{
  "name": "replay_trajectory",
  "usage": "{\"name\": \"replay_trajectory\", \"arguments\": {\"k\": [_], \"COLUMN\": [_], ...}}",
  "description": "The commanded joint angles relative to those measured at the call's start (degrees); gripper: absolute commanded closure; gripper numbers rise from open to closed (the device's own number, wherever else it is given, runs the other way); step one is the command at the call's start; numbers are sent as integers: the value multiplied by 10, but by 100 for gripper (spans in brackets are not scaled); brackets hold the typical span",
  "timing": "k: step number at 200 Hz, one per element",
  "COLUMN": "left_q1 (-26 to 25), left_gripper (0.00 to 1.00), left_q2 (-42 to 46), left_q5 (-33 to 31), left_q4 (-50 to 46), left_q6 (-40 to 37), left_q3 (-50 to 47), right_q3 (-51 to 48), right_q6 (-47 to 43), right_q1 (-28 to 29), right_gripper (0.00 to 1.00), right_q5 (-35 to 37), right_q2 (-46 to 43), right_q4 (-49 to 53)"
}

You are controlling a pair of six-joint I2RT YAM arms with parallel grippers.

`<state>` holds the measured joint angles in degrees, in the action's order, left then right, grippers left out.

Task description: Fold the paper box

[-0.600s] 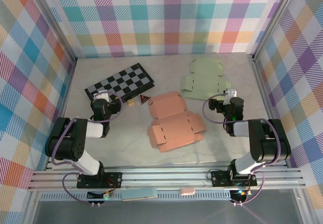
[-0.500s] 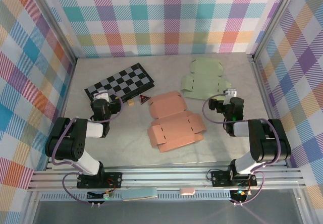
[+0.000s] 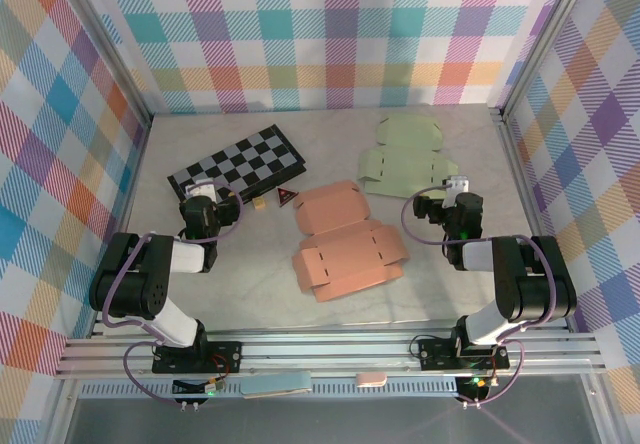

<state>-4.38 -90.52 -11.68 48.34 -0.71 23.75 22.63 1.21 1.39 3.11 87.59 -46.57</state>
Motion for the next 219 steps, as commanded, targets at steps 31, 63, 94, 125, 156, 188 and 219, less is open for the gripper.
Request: {"name": "replay_trajectory", "arguments": {"k": [31, 63, 94, 125, 156, 188, 219], "left_q1": [-5, -5, -5, -30, -169, -221, -135], "left_gripper": [0, 0, 0, 0, 0, 0, 10], "left_q2": [3, 3, 3, 45, 175, 167, 100], "left_q5": [-8, -8, -8, -53, -301, -378, 6], "left_q4": [15, 16, 16, -2, -125, -501, -719], "left_q6": [5, 5, 5, -13, -52, 141, 398], "left_q3": [-7, -7, -7, -13, 71, 376, 588], "right_q3": [11, 11, 11, 3, 71, 428, 752], "right_q6": [0, 1, 0, 8, 12, 88, 354], "right_q1": [-4, -5, -4, 0, 41, 69, 13], "right_gripper": [1, 1, 1, 1, 1, 1, 4], "right_q5": [-10, -10, -10, 29, 145, 221, 137], "right_q2": [2, 2, 2, -47, -225, -233, -117], "right_q4": [-3, -3, -2, 20, 165, 475, 901]}}
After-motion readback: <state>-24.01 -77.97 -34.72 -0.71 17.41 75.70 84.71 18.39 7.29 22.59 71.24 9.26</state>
